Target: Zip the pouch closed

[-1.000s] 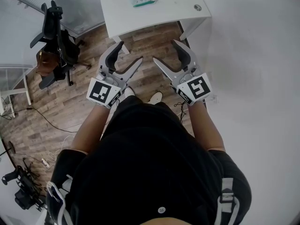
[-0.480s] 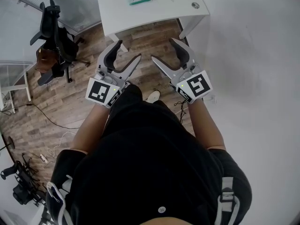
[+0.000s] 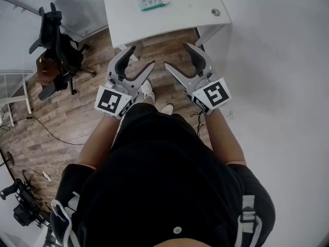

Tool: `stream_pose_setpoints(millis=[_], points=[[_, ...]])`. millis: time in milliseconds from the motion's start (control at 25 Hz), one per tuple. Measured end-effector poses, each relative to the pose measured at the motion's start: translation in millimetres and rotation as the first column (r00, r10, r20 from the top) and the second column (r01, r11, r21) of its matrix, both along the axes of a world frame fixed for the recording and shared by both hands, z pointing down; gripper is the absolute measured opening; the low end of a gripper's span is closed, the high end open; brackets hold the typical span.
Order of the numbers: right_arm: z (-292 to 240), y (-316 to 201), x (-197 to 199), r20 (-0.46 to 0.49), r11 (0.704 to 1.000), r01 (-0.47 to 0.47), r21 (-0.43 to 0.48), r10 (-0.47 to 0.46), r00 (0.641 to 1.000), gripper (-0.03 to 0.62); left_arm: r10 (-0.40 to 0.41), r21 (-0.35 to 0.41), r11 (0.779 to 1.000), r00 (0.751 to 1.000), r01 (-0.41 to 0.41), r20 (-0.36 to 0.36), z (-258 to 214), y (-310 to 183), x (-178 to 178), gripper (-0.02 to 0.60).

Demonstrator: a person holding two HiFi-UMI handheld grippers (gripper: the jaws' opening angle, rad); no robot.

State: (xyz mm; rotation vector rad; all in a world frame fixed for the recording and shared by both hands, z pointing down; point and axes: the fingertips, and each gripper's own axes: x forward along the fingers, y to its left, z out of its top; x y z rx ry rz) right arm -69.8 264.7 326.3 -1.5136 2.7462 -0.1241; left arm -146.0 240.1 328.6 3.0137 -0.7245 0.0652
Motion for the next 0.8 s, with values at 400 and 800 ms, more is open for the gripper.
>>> stream_pose_setpoints(millis=[400, 800], points=[[5, -96, 4, -0.015, 1.0, -0.001, -0.018, 0.001, 1.0, 0.324, 0.023, -0.004, 1.0, 1.0, -0.023, -0.013, 3, -97, 12, 0.291], [5, -182, 7, -0.036, 0.999, -0.035, -0.04, 0.034, 0.999, 0.323, 0.048, -0.015, 0.999, 0.999, -0.048, -0.013, 3, -182, 10, 0.291]])
